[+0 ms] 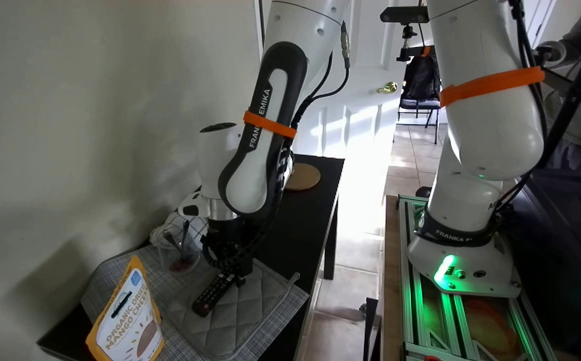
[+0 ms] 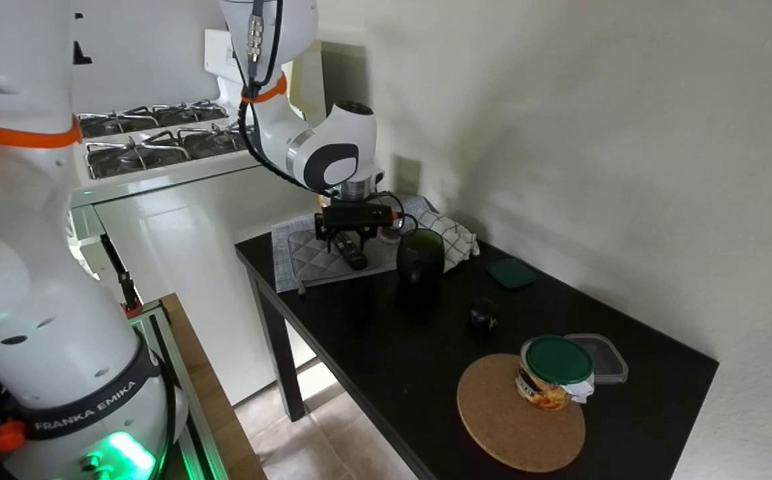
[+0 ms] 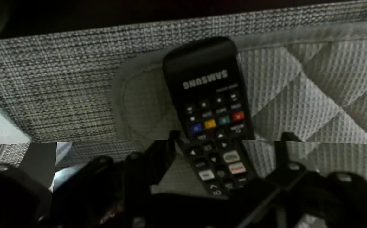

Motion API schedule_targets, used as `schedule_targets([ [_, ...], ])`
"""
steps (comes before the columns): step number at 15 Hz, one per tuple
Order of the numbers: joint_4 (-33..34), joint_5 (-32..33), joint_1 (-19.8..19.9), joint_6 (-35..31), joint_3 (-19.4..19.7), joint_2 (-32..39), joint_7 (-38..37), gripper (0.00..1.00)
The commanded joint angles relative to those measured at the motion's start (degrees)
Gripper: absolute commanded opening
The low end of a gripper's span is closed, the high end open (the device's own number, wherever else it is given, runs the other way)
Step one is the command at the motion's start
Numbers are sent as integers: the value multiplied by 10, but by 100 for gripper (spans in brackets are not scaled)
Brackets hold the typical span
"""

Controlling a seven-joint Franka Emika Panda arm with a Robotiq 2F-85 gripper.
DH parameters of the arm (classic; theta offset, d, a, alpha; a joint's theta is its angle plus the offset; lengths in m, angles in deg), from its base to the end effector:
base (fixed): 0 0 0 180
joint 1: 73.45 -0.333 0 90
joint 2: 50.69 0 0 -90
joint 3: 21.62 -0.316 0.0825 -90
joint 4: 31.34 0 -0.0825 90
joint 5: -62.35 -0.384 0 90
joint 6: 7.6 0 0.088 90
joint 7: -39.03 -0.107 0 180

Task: Put the black remote control in the black mug.

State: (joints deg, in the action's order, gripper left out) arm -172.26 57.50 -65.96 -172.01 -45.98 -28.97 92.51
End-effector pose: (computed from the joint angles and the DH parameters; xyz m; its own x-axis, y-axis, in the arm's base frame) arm 0.4607 0.1480 0.1660 0.4388 0.8819 0.1725 0.8985 -0.4336 -0.0686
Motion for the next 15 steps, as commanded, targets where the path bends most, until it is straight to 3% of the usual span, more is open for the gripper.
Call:
schedule_targets([
  [1,2,11,-3,20,8,4,5,50],
  [5,6,27,-22,24,26,8,-10,23],
  [10,-5,42,-47,36,44,-23,-38,23],
  [12,-26,28,-37,53,27,-61,-22,23],
  [15,-50,-11,-19,140,-9,-119,57,23],
])
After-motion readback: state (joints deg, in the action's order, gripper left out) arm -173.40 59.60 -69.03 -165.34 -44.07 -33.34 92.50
